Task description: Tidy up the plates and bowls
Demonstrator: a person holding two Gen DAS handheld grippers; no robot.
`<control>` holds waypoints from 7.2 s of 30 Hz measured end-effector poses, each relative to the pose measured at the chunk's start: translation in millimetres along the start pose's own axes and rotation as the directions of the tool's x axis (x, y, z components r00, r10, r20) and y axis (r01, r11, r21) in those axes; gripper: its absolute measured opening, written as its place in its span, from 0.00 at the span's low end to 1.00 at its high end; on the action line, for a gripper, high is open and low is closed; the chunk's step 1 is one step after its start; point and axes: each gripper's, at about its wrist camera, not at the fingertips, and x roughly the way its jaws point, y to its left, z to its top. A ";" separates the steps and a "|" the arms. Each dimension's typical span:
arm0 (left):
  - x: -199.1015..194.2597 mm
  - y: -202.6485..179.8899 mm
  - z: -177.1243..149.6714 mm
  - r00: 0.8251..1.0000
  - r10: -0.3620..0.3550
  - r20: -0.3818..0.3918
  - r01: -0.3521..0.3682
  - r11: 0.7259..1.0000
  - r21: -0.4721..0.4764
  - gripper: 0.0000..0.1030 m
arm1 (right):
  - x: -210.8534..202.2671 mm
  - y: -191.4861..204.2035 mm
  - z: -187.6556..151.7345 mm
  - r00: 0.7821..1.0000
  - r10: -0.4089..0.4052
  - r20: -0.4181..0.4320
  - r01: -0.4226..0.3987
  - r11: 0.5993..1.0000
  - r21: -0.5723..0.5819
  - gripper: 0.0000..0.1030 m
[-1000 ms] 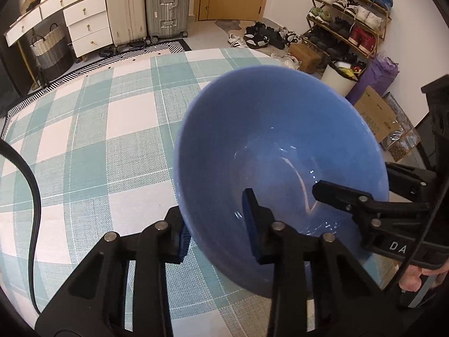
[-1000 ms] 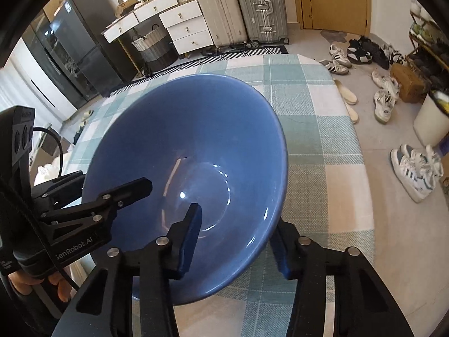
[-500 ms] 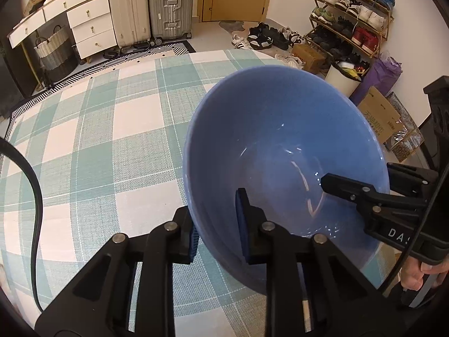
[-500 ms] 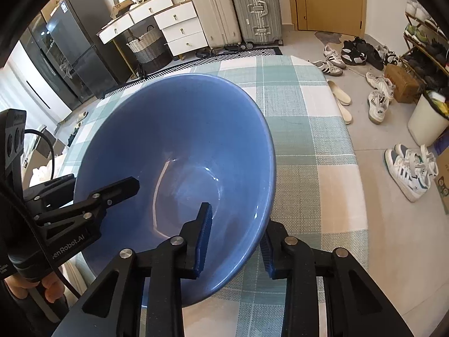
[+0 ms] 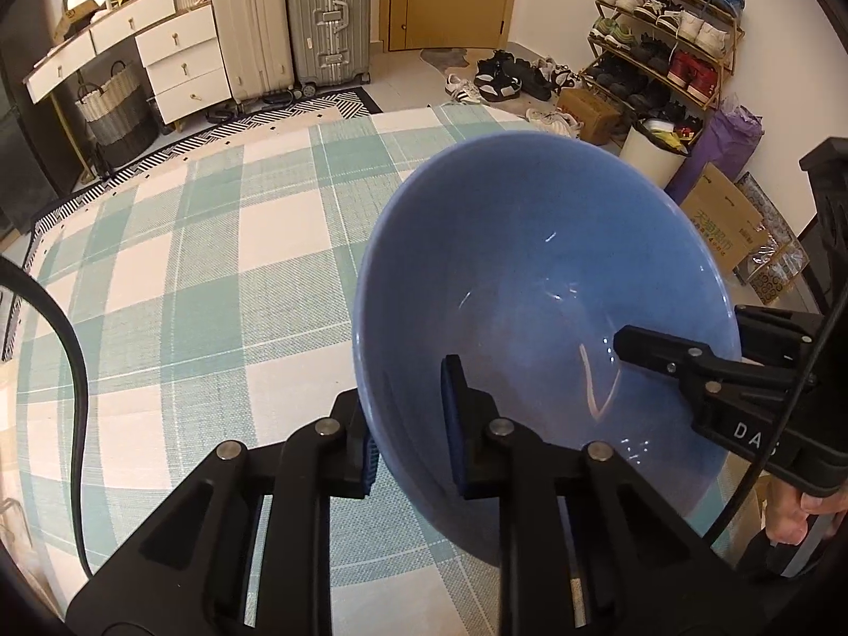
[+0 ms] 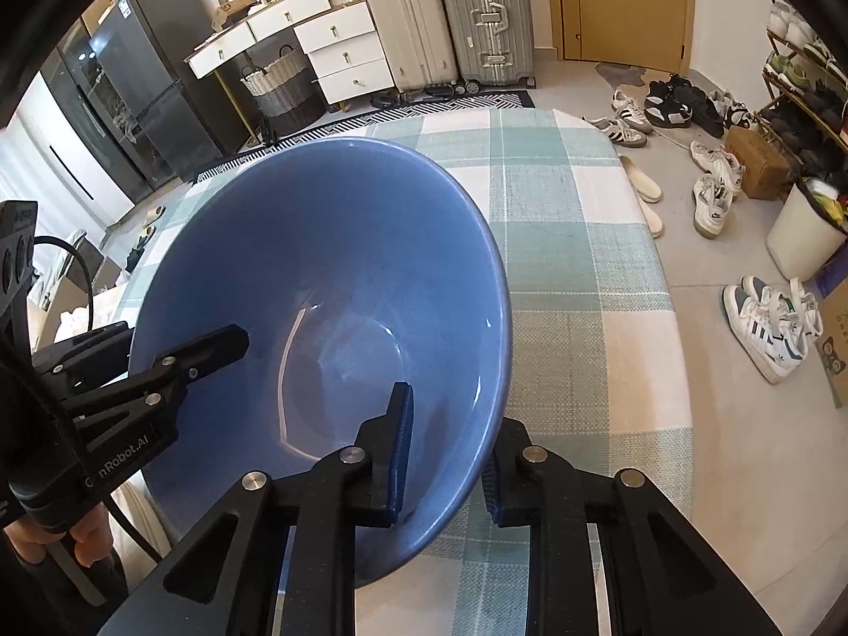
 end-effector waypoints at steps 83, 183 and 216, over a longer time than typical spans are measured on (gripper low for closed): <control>-325.7 167.9 -359.6 0.965 0.198 0.174 -0.135 0.938 -0.319 0.16 | -78.9 238.2 -124.9 0.992 0.118 0.048 -0.095 0.935 -0.343 0.22; -233.4 187.5 -349.1 0.978 0.177 0.108 -0.134 0.936 -0.326 0.38 | -58.6 246.3 -165.0 0.998 0.063 0.021 -0.051 0.928 -0.370 0.50; -309.2 198.9 -378.5 0.918 0.157 0.365 -0.034 0.947 -0.320 0.98 | -123.5 202.8 -200.8 0.933 0.185 0.310 -0.071 0.936 -0.345 0.97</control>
